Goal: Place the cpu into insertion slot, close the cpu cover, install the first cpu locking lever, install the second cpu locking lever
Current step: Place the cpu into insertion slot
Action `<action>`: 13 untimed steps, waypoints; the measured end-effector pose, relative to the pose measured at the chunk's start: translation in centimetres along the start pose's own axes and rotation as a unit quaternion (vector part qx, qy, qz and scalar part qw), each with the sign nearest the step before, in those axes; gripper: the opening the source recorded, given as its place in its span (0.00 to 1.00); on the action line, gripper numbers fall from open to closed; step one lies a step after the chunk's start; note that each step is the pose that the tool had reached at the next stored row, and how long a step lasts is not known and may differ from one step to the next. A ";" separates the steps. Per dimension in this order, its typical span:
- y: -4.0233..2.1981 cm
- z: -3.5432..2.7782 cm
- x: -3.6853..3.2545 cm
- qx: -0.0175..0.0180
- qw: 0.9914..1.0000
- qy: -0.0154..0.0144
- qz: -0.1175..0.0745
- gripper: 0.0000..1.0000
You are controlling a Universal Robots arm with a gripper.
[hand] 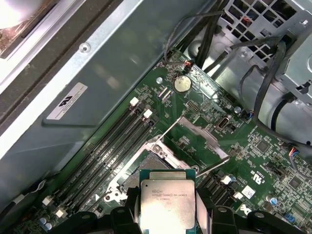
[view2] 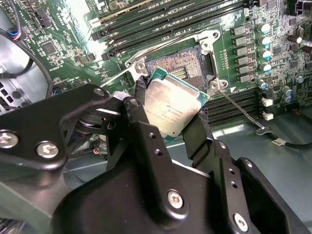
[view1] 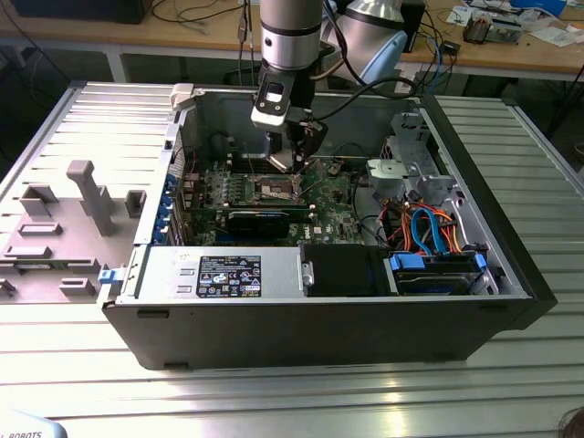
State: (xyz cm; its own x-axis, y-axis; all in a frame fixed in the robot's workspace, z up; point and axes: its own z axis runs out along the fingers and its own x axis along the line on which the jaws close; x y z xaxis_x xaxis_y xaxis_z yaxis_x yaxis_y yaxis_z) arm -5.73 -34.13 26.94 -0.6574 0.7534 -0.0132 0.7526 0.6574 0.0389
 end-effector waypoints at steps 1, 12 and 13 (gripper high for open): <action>0.00 0.00 0.00 0.000 1.000 0.000 0.001 0.55; 0.00 0.04 0.00 0.002 1.000 -0.002 0.007 0.55; 0.00 0.04 0.00 0.002 1.000 -0.002 0.008 0.55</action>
State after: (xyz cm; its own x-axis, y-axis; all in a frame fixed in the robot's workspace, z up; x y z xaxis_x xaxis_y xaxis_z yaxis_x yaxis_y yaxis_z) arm -5.73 -34.13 26.90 -0.6453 0.7638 -0.0171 0.7630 0.6454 0.0355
